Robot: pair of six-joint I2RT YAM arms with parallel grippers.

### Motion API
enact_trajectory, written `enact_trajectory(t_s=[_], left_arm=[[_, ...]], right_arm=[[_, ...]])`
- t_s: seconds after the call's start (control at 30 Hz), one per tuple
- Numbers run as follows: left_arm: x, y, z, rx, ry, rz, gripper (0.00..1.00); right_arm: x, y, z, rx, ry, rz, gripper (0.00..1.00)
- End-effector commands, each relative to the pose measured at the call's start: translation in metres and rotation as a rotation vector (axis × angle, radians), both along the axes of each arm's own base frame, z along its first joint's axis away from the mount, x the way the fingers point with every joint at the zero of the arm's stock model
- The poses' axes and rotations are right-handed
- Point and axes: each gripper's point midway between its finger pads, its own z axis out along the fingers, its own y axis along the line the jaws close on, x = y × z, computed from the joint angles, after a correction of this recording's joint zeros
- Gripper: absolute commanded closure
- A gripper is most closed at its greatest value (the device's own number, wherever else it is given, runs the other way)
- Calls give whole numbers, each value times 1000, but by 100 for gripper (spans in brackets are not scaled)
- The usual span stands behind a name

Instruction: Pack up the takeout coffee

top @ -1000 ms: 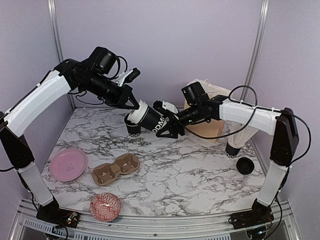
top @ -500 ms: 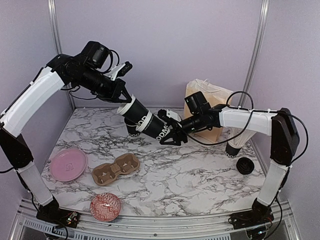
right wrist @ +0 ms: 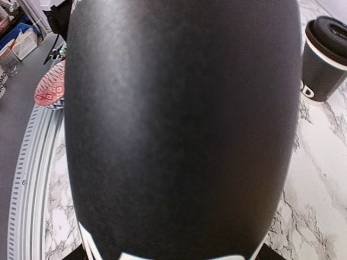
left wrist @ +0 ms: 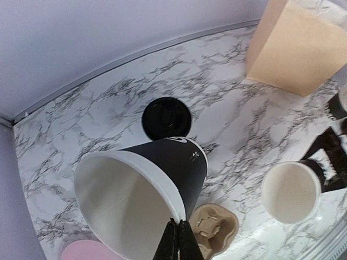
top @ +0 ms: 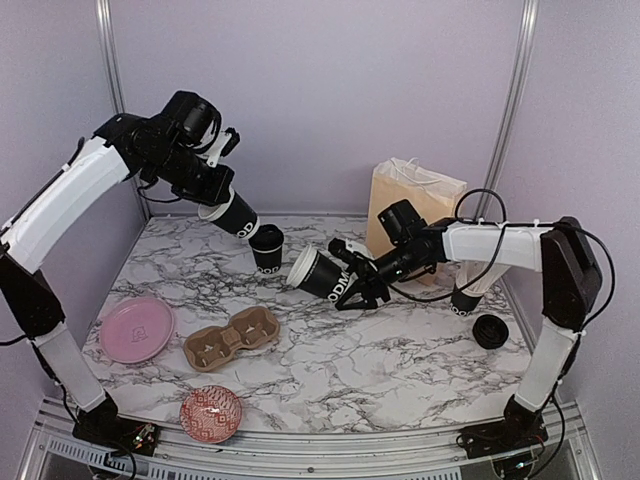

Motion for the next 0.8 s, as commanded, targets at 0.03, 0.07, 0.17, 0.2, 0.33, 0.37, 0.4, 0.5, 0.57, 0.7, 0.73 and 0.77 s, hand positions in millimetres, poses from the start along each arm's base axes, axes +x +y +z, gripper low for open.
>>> enact_trajectory(t_s=[0.03, 0.07, 0.17, 0.2, 0.33, 0.37, 0.4, 0.5, 0.57, 0.7, 0.73, 0.77], left_arm=[[27, 52, -86, 371, 105, 153, 100], [31, 56, -99, 401, 129, 160, 100], [46, 60, -136, 471, 192, 168, 100], [50, 60, -146, 484, 208, 165, 100], [64, 55, -180, 521, 266, 149, 100], [67, 55, -185, 527, 274, 148, 100], [68, 54, -191, 527, 286, 144, 100], [71, 52, -200, 519, 307, 136, 99], [71, 50, -201, 513, 312, 134, 76], [72, 49, -177, 477, 267, 154, 44], [71, 49, -164, 457, 241, 165, 42], [68, 47, -149, 431, 214, 170, 39]], right_arm=[[-27, 0, 48, 140, 1, 108, 58], [-31, 0, 53, 157, 7, 122, 58], [-39, -1, 63, 184, 18, 148, 57], [-41, -2, 65, 190, 19, 152, 57], [-47, -3, 69, 202, 7, 168, 57], [-48, -3, 70, 204, 6, 169, 57], [-49, -3, 71, 206, 3, 171, 57], [-53, -4, 70, 209, 8, 176, 57], [-54, -5, 70, 211, 11, 181, 57], [-55, -5, 67, 210, 15, 185, 57], [-56, -5, 67, 210, 18, 185, 57], [-56, -5, 66, 211, 20, 187, 57]])
